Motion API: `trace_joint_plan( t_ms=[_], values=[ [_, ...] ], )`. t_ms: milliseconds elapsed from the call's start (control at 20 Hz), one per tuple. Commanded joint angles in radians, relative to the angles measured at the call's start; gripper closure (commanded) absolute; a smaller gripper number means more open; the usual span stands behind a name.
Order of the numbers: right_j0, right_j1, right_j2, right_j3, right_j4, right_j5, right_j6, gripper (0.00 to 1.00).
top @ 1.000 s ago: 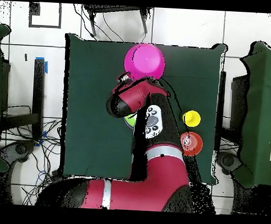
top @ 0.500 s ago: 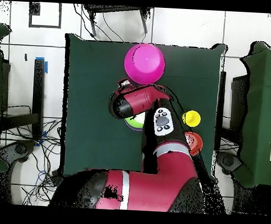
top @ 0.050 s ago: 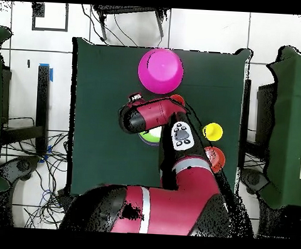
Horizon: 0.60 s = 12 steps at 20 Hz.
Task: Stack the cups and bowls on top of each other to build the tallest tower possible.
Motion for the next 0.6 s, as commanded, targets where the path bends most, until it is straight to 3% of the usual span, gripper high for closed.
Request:
trace_joint_plan(
  t_ms=[50, 400, 600],
  values=[
    [-0.038, -0.015, 0.081, 0.063, 0.034, 0.129, -0.164, 0.0],
    [-0.092, -0.078, 0.114, 0.109, 0.038, 0.144, -0.207, 0.0],
    [-0.133, -0.072, 0.121, 0.111, 0.012, 0.127, -0.239, 0.0]
  ],
)
